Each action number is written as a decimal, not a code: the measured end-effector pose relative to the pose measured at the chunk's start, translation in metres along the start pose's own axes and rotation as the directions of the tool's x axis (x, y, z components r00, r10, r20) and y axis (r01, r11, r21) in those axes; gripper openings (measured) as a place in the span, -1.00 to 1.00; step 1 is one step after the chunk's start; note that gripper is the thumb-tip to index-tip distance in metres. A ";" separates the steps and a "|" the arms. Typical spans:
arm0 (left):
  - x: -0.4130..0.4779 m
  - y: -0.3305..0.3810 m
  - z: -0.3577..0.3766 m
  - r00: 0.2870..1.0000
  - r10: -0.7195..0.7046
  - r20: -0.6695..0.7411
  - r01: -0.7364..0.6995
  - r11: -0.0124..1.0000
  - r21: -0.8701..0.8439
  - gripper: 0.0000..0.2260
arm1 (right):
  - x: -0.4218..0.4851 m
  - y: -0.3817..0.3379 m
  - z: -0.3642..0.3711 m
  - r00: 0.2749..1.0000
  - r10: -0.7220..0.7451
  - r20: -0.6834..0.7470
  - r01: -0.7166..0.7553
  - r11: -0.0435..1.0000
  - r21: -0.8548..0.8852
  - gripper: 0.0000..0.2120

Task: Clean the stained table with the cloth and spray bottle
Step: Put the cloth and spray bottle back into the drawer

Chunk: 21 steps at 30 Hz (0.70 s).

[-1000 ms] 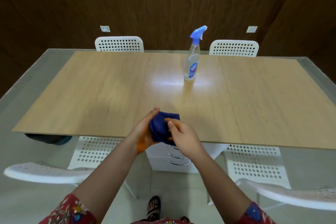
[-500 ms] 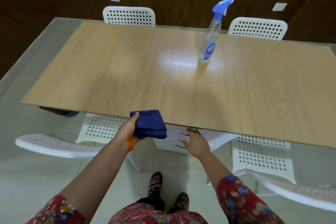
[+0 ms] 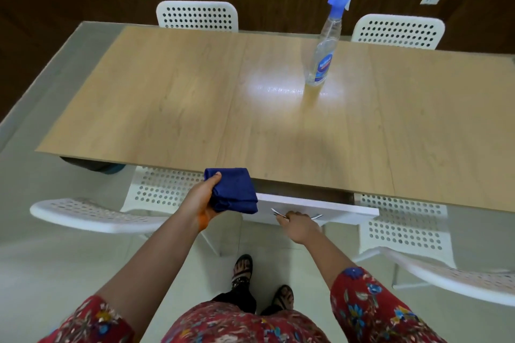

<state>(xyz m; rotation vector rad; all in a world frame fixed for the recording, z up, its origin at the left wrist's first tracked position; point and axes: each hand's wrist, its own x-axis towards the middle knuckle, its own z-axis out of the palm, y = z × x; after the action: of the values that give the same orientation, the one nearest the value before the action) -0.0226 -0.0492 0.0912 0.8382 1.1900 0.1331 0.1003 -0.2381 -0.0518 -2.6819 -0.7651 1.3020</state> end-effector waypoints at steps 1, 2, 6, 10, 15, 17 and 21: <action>-0.001 -0.004 0.000 1.000 -0.009 0.012 0.008 1.000 0.009 -0.71 | -0.008 0.002 0.006 1.000 -0.002 0.028 0.002 1.000 0.019 -0.17; -0.001 -0.007 -0.001 1.000 -0.015 0.020 0.015 1.000 0.019 -0.70 | -0.019 0.002 0.010 0.999 0.004 0.046 -0.007 0.998 0.059 -0.23; -0.005 -0.025 -0.006 0.998 -0.063 0.017 0.062 0.997 0.048 -0.69 | -0.067 -0.003 0.021 0.986 -0.040 0.160 0.015 0.988 0.155 -0.50; -0.008 -0.044 -0.013 0.995 -0.096 0.012 0.095 0.991 0.095 -0.71 | -0.093 0.000 0.035 0.969 0.039 0.243 -0.121 0.935 0.335 -0.37; -0.011 -0.059 -0.017 0.991 -0.128 0.031 0.120 0.974 0.191 -0.75 | -0.114 0.003 0.052 0.925 0.095 0.368 -0.220 0.924 0.312 -0.09; -0.014 -0.063 -0.018 0.989 -0.143 0.047 0.129 0.965 0.226 -0.78 | -0.123 0.004 0.050 0.889 0.085 0.450 -0.232 0.931 0.282 -0.11; -0.018 -0.069 -0.017 0.985 -0.120 0.127 0.059 0.912 0.407 -0.82 | -0.129 -0.002 0.021 0.969 -0.090 0.232 -0.018 0.906 0.423 -0.48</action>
<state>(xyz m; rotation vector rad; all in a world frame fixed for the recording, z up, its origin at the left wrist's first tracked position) -0.0668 -0.0979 0.0595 1.1302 1.1270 -0.2567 0.0166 -0.2992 0.0279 -2.1827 -0.4741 1.5981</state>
